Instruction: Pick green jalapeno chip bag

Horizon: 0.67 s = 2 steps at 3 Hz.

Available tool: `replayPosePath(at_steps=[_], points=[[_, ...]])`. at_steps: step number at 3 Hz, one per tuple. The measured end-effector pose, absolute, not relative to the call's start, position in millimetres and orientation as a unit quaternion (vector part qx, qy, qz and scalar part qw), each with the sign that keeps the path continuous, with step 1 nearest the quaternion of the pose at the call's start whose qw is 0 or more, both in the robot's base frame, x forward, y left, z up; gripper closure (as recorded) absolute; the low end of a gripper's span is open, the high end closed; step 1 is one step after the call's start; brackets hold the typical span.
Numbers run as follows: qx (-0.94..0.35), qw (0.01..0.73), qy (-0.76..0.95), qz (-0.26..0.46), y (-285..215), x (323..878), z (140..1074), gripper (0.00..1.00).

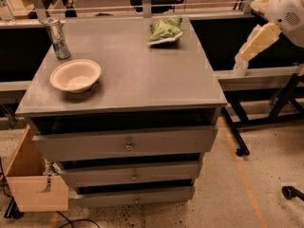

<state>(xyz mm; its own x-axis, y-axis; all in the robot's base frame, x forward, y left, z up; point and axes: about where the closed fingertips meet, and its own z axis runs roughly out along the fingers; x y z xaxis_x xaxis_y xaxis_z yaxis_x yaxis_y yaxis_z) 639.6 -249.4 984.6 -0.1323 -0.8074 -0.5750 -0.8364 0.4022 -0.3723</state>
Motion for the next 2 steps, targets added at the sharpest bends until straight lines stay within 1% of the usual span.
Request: replayPosePath(at_steps=[1,2], points=[[-0.531,0.388,0.754,0.010,-236.7,702.2,967.6,0.00],[-0.504,0.397,0.767,-0.020,-230.8,758.8,948.2,0.00]])
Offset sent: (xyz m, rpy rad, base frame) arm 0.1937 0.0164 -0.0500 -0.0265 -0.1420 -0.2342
